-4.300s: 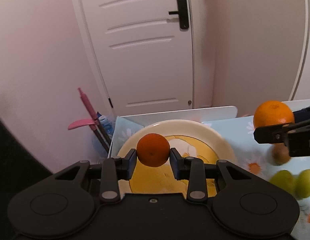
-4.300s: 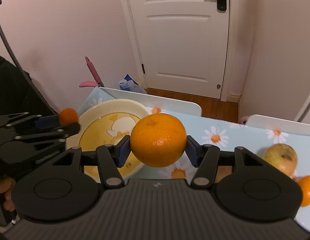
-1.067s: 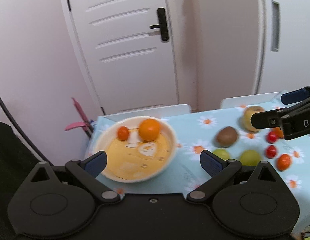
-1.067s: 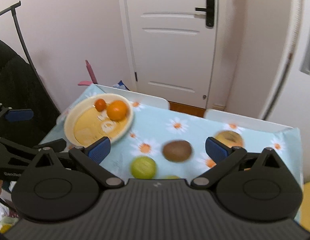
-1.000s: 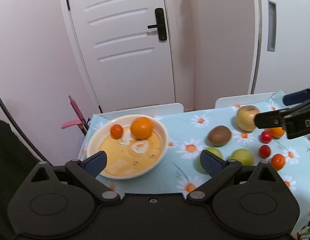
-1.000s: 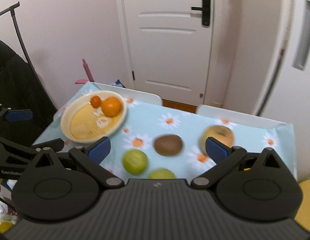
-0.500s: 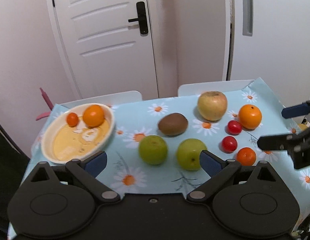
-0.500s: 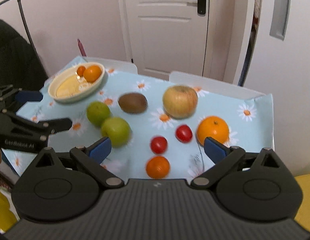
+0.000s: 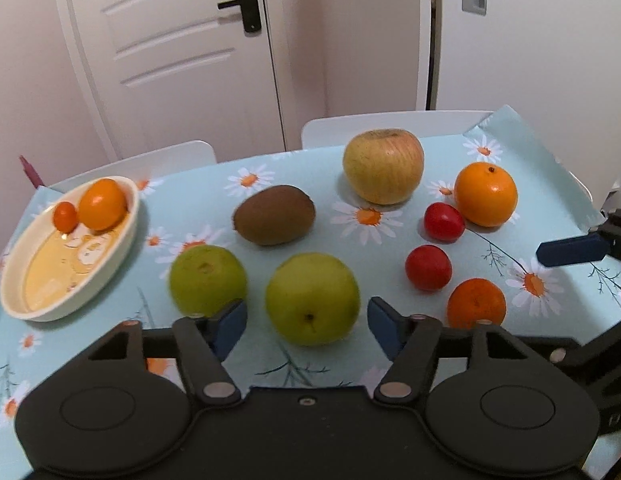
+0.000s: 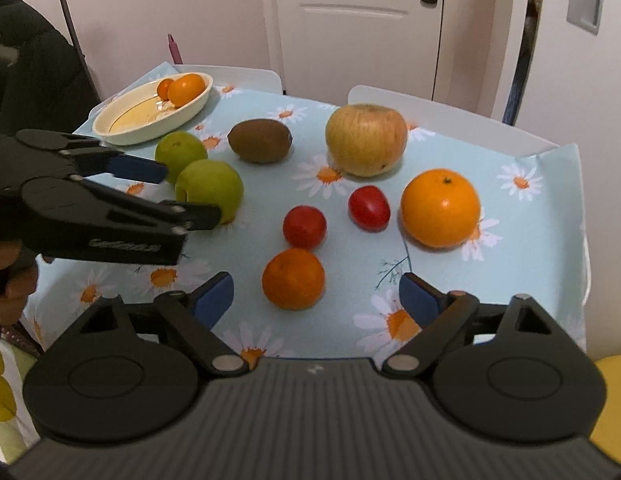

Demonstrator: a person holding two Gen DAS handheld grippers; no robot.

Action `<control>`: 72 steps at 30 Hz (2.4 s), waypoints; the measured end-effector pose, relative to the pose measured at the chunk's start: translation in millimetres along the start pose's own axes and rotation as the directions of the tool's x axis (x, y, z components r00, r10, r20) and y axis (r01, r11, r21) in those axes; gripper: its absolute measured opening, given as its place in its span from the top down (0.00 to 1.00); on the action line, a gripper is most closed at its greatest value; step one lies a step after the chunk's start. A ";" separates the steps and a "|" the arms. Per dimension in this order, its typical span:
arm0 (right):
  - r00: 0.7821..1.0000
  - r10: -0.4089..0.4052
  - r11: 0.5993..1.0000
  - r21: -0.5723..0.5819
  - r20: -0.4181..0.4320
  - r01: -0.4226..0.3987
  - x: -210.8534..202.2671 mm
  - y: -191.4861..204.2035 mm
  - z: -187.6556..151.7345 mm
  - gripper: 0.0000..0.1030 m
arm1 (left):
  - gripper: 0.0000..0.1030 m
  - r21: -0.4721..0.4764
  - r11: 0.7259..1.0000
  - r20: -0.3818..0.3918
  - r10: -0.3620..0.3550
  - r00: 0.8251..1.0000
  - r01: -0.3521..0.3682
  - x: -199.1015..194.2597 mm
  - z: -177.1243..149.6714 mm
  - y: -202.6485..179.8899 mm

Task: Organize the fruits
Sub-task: 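Grasp the green apple with the left gripper while the right gripper grasps a tangerine, then carry both fruits to the bowl while the left gripper releases the green apple inside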

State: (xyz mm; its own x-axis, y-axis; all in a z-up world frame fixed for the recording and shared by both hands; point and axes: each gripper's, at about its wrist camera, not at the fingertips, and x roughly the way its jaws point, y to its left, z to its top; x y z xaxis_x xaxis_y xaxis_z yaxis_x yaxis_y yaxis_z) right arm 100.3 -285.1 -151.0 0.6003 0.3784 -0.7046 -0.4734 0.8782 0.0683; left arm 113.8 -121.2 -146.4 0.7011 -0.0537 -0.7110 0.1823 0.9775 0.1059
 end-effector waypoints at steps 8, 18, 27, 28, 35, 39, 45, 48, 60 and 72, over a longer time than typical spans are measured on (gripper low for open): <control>0.999 0.028 0.999 0.016 -0.021 -0.028 13.6 -1.4 -2.1 0.13 | 0.36 0.016 1.000 -0.015 0.020 1.000 -0.020 16.1 2.9 -7.3; 0.998 0.045 0.999 -0.005 -0.036 -0.045 19.6 1.5 -0.7 0.27 | 0.42 0.014 1.000 -0.012 0.024 1.000 -0.023 13.7 -1.8 -3.4; 0.999 0.036 0.999 -0.014 -0.031 -0.036 18.6 2.9 0.9 0.32 | 0.42 0.021 0.999 -0.011 0.024 1.000 -0.024 2.1 -10.8 -0.3; 0.999 0.035 0.999 -0.014 -0.031 -0.036 19.0 2.9 1.0 0.33 | 0.42 0.022 0.999 -0.010 0.025 1.000 -0.025 0.9 -12.0 0.1; 0.999 0.024 0.999 -0.024 -0.031 -0.025 21.1 5.1 2.1 0.37 | 0.42 0.007 0.999 -0.014 0.032 0.999 -0.032 -6.2 -19.2 5.0; 0.999 0.023 0.999 -0.029 -0.033 -0.024 21.1 8.4 4.2 0.49 | 0.42 -0.018 0.999 -0.017 0.036 0.999 -0.036 -11.3 -24.4 9.8; 1.000 0.023 0.999 -0.045 -0.016 -0.024 11.9 17.5 10.8 0.49 | 0.42 -0.055 0.997 0.012 0.057 0.998 -0.056 -28.9 -27.7 18.8; 1.000 0.029 0.998 -0.053 -0.006 -0.029 6.5 23.6 15.8 0.49 | 0.42 -0.076 0.994 0.031 0.078 0.996 -0.076 -40.3 -28.2 25.4; 0.996 0.084 0.995 -0.066 0.041 -0.081 -16.5 56.4 60.5 0.49 | 0.42 -0.172 0.973 0.106 0.174 0.979 -0.155 -95.6 -16.9 66.6; 0.988 0.133 0.990 -0.063 0.075 -0.128 -8.0 116.2 116.7 0.49 | 0.42 -0.207 0.955 0.138 0.241 0.961 -0.210 -120.8 0.5 140.4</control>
State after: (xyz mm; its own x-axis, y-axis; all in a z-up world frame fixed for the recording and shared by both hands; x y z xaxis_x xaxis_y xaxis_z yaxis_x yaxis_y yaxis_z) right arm 115.7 -151.9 -55.1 0.5788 0.5128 -0.6341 -0.5860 0.8022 0.1138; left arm 55.1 22.4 -45.3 0.8127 0.1561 -0.5614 -0.1161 0.9875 0.1066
